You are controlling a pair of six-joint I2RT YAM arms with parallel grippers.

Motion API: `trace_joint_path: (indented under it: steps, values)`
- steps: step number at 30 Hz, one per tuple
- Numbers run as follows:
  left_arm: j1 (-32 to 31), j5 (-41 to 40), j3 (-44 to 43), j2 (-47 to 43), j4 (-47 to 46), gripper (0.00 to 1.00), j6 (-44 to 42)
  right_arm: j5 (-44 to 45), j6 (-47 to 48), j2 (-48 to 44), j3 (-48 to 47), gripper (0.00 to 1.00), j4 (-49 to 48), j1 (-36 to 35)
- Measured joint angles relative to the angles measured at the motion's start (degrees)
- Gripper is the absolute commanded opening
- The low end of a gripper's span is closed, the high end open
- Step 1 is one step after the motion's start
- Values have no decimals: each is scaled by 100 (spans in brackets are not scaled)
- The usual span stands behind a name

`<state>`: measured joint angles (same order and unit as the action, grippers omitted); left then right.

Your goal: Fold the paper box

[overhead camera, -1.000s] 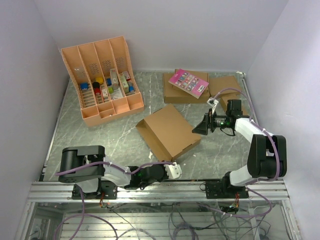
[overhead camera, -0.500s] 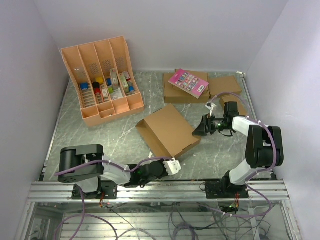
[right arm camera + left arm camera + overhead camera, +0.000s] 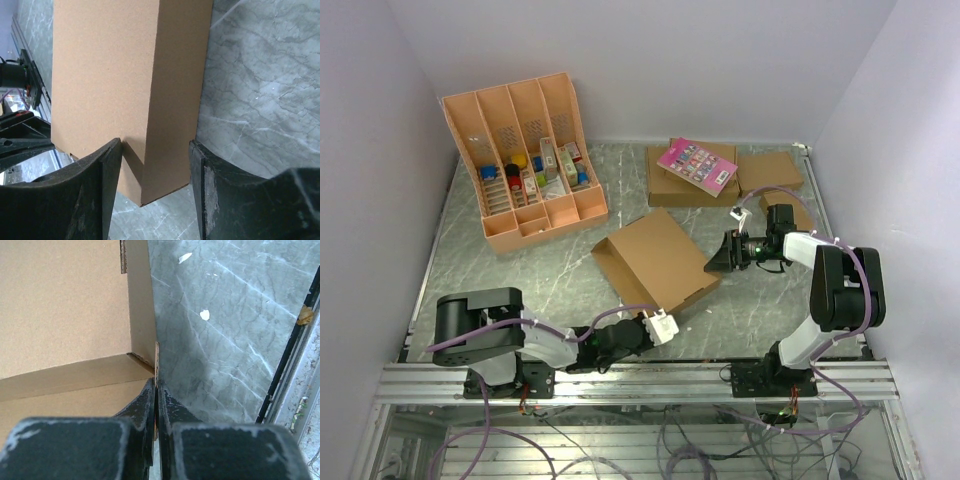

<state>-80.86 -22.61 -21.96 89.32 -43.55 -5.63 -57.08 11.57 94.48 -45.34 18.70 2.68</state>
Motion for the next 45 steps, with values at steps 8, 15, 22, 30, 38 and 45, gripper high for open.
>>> trace_joint_path:
  steps: [8, 15, 22, 30, 38, 45]
  values:
    - [52, 66, 146, -24, -216, 7, 210, -2, -35, 17, -2, 52, 2, -4]
    - [92, 127, 214, -26, -341, 7, 334, 11, -46, 17, -9, 52, 2, -4]
    - [164, 197, 326, -28, -527, 7, 487, 24, -68, 17, -9, 52, 2, -7]
    - [240, 245, 426, -28, -715, 7, 636, 50, -116, 17, -9, 51, 2, -7]
    - [341, 323, 614, -28, -1019, 7, 815, 57, -142, 46, -44, 51, 4, -15]
    - [365, 332, 719, -7, -1220, 7, 935, 59, -160, 61, -52, 51, 17, -15]
